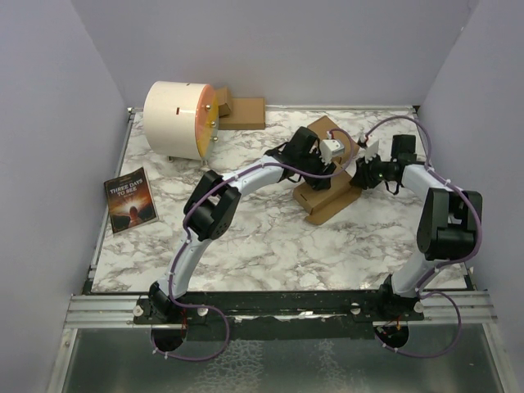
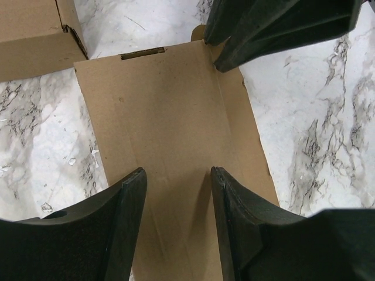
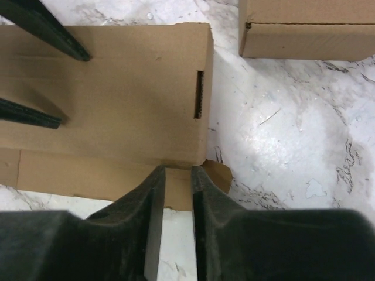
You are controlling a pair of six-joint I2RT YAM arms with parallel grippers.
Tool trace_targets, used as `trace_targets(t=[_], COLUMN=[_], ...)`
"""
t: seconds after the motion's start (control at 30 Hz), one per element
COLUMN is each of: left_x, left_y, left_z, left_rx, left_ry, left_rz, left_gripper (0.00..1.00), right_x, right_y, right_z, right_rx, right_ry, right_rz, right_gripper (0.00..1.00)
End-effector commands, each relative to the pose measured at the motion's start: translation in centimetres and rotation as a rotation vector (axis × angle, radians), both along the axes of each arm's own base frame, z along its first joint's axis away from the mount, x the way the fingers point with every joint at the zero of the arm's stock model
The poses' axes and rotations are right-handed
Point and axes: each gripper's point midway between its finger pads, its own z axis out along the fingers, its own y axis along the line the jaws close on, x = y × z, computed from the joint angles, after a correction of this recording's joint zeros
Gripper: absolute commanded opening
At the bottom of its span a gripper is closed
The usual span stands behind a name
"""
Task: Fold the paper box
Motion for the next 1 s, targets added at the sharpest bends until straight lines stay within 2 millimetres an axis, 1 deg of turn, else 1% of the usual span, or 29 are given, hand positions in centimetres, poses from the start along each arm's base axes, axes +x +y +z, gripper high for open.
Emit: trace_targets(t=[0.0, 0.07, 0.17, 0.23, 0.33, 0.43, 0.5, 0.53, 0.6, 0.7, 0.73, 0.83, 0.87, 0.9, 0.97], left_x=[-4.6, -4.2, -3.2, -2.2, -0.7, 0.2, 0.1, 0.1, -0.4, -1.6, -2.1, -3.7, -4.3, -5.0, -6.0], left_y=[2.3, 2.2, 1.8, 1.4, 0.8, 0.7, 1.4, 1.9, 3.3, 5.9, 6.9, 9.7, 10.5, 11.3, 12.8], left_z=[-7.4, -6.8, -5.1, -3.0, 0.5, 4.0, 5.9, 7.0, 8.3, 10.1, 10.3, 12.4, 12.9, 12.7, 13.0], left_rx=[0.185, 0.177, 0.143, 0.100, 0.025, -0.046, -0.082, -0.105, -0.144, -0.215, -0.231, -0.322, -0.363, -0.396, -0.489], left_ry=[0.222, 0.211, 0.182, 0.150, 0.097, 0.035, -0.002, -0.025, -0.061, -0.131, -0.149, -0.202, -0.201, -0.183, -0.141], left_rz=[0.004, 0.019, 0.058, 0.098, 0.154, 0.194, 0.226, 0.248, 0.300, 0.372, 0.392, 0.452, 0.471, 0.496, 0.535], left_gripper=[0.52, 0.54, 0.57, 0.59, 0.61, 0.62, 0.62, 0.62, 0.62, 0.62, 0.62, 0.63, 0.67, 0.74, 0.90], right_x=[-0.4, -0.5, -0.9, -1.3, -1.7, -2.1, -2.2, -2.2, -2.0, -1.5, -1.3, -0.5, -0.2, 0.0, 0.2], right_y=[0.1, -0.4, -0.9, -0.6, 0.2, 0.9, 1.3, 1.4, 1.7, 2.1, 2.3, 2.5, 2.4, 2.4, 2.4], right_z=[2.3, 2.6, 3.0, 3.4, 4.9, 6.5, 7.5, 7.9, 8.6, 9.2, 9.2, 9.0, 8.8, 8.7, 8.2], right_rx=[0.073, 0.121, 0.196, 0.231, 0.269, 0.307, 0.329, 0.339, 0.364, 0.428, 0.455, 0.516, 0.525, 0.531, 0.541], right_ry=[-0.036, -0.025, -0.010, -0.015, -0.054, -0.099, -0.126, -0.134, -0.147, -0.114, -0.091, -0.022, -0.006, 0.003, 0.013], right_rz=[-0.016, -0.029, -0.032, -0.014, 0.022, 0.059, 0.074, 0.078, 0.080, 0.083, 0.083, 0.063, 0.051, 0.043, 0.030], right_gripper=[0.30, 0.35, 0.37, 0.37, 0.39, 0.41, 0.44, 0.46, 0.51, 0.55, 0.55, 0.56, 0.56, 0.56, 0.56])
